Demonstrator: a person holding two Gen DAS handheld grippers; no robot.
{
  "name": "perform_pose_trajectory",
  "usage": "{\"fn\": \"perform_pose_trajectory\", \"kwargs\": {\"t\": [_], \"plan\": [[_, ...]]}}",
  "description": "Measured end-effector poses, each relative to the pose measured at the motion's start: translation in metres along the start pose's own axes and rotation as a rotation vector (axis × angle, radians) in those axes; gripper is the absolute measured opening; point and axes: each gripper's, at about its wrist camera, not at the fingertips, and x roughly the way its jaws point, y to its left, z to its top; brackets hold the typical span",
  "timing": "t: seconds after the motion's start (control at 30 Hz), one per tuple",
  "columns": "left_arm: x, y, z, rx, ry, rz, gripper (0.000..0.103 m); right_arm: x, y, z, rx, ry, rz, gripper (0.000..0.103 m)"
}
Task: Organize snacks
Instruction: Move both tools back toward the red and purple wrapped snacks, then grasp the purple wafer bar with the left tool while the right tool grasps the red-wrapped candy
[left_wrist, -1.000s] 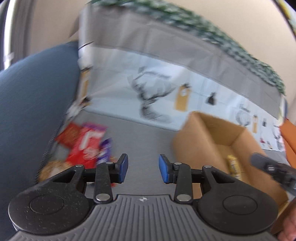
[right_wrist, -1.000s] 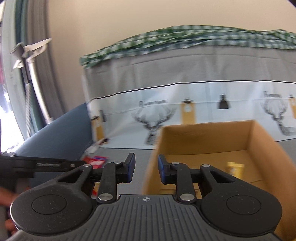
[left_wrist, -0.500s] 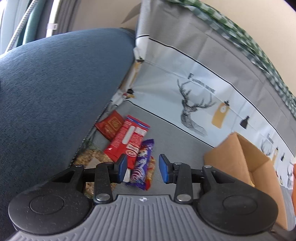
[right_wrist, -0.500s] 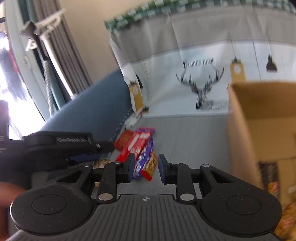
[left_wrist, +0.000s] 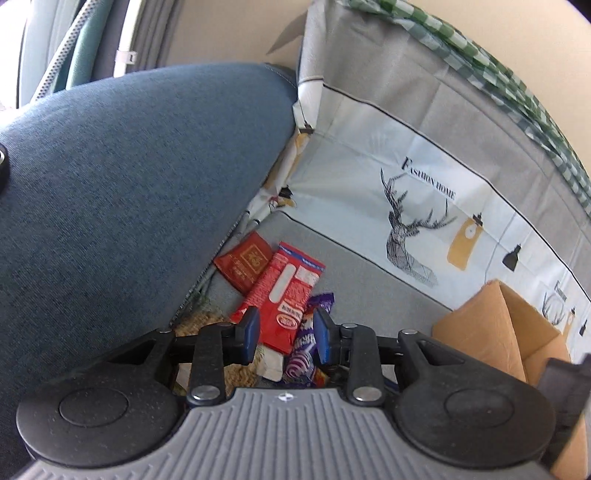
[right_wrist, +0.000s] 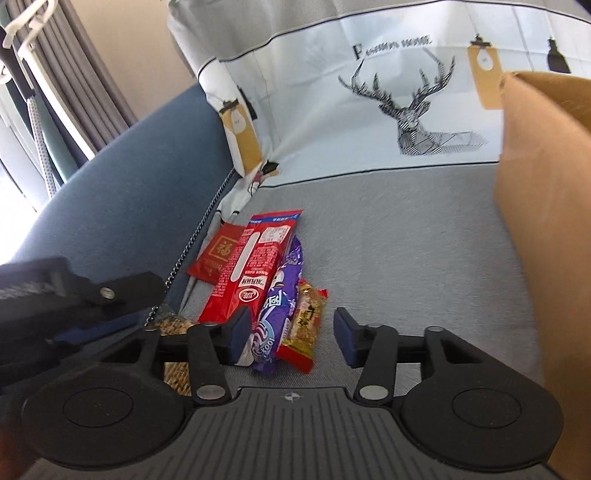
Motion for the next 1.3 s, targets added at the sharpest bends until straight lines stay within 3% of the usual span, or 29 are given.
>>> {"fn": "perform_pose_trajectory", "kwargs": {"t": [0.1, 0.27, 0.37, 0.63, 0.67, 0.7, 0.87, 1.0, 1.3], "plan": [[-0.003, 0.0, 0.002, -0.004, -0.024, 0.005, 0.035, 0.015, 0.004, -0.001, -0.015, 0.016, -0.008, 0.066], [-0.004, 0.0, 0.003, -0.01, -0.028, -0.001, 0.035, 0.032, 0.008, -0.006, -0.049, 0.054, -0.015, 0.064], [-0.004, 0.0, 0.003, -0.012, -0.029, 0.0, 0.035, 0.031, 0.012, -0.009, -0.113, 0.054, -0.027, 0.041], [-0.004, 0.005, 0.001, -0.015, 0.011, -0.016, 0.034, -0.001, 0.002, -0.019, -0.151, 0.092, -0.053, 0.035], [-0.002, 0.006, 0.0, -0.015, 0.028, -0.019, 0.034, -0.008, 0.001, -0.021, -0.171, 0.093, -0.057, 0.03], [-0.001, 0.007, -0.001, -0.014, 0.046, -0.025, 0.034, -0.015, 0.0, -0.024, -0.189, 0.093, -0.059, 0.015], [0.0, 0.005, -0.007, 0.003, 0.084, -0.032, 0.034, -0.054, -0.011, -0.048, -0.256, 0.14, -0.026, 0.013], [-0.002, -0.003, -0.012, 0.029, 0.093, -0.044, 0.034, -0.076, -0.022, -0.067, -0.284, 0.13, -0.006, 0.014], [0.027, -0.033, -0.03, 0.091, 0.227, -0.108, 0.034, -0.079, -0.024, -0.066, -0.274, 0.092, -0.044, 0.019]]}}
